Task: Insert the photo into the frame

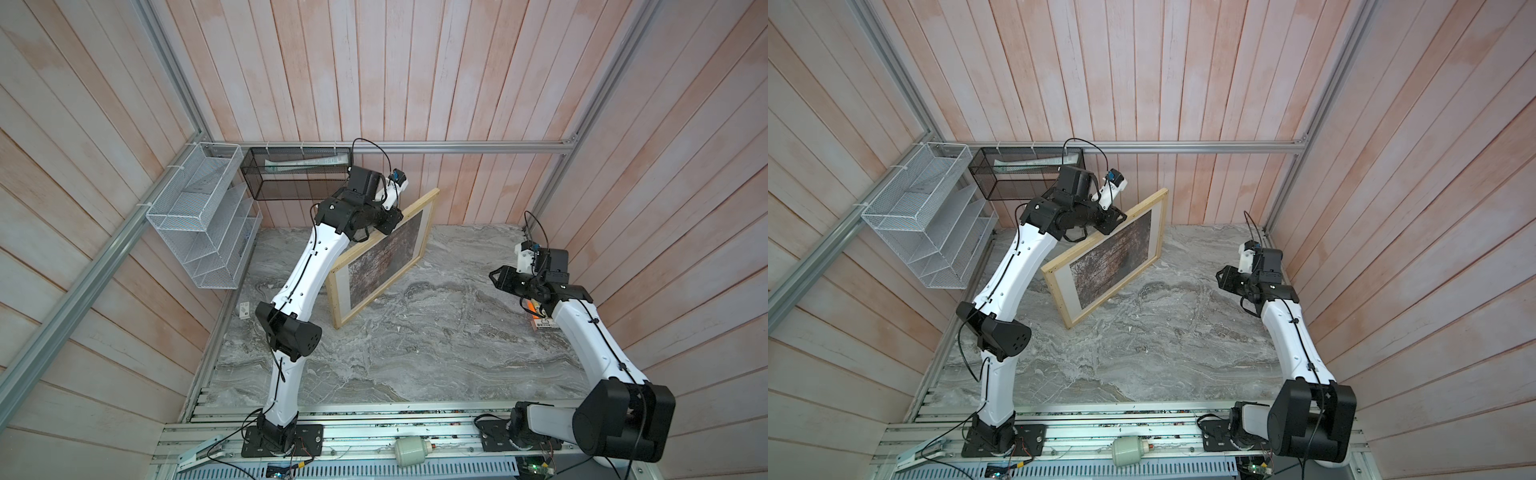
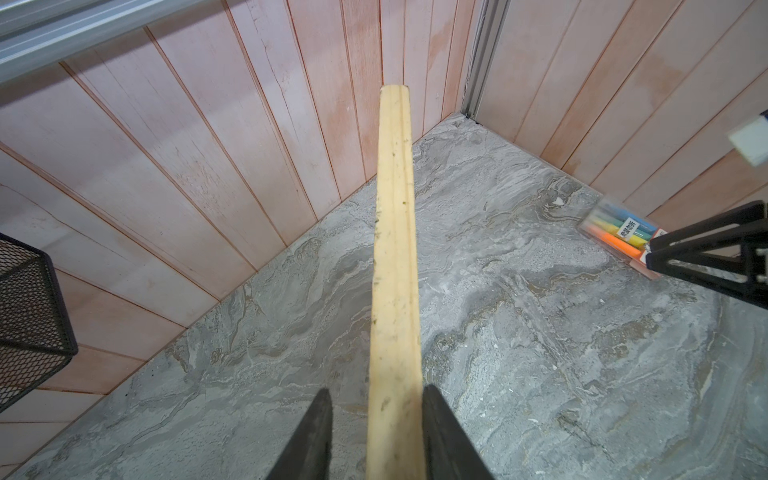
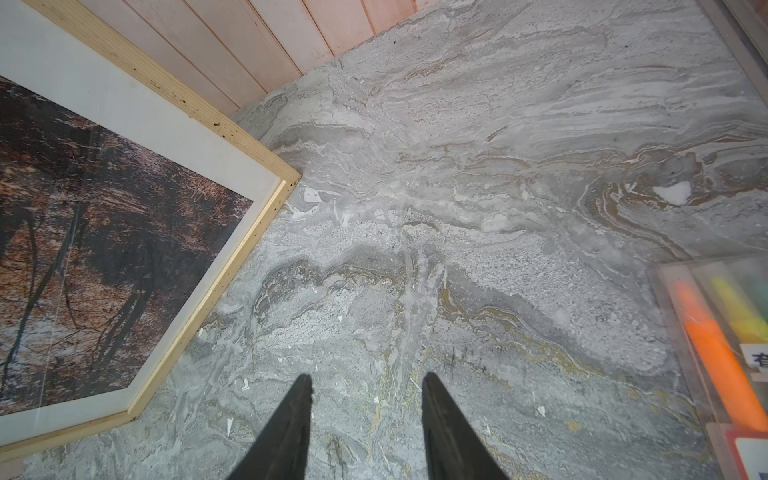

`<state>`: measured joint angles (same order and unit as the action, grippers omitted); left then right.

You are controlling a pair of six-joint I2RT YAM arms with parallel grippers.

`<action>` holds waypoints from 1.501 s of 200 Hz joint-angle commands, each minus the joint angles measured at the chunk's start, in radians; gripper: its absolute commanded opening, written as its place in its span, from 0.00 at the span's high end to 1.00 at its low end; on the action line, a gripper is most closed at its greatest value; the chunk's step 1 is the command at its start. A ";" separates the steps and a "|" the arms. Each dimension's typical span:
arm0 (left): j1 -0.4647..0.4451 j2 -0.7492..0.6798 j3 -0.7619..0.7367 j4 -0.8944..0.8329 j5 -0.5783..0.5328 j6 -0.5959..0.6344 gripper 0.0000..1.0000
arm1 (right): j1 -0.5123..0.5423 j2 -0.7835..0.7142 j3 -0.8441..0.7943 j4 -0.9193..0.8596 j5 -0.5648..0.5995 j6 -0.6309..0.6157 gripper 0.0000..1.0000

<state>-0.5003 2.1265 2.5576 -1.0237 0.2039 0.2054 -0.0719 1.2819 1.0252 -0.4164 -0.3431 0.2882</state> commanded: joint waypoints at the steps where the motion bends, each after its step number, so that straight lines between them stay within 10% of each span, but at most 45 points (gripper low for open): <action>1: -0.004 0.004 -0.018 0.000 -0.005 0.015 0.62 | -0.004 0.017 -0.009 0.019 -0.035 0.005 0.55; 178: -0.030 0.049 -0.021 -0.050 -0.115 0.047 0.63 | -0.002 0.030 -0.013 0.041 -0.088 0.010 0.55; 300: -0.003 0.042 0.057 -0.019 0.009 -0.065 0.94 | -0.003 0.037 -0.013 0.047 -0.080 0.014 0.55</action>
<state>-0.5289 2.1529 2.5580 -1.0595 0.1432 0.2150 -0.0719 1.3148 1.0130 -0.3737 -0.4271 0.2958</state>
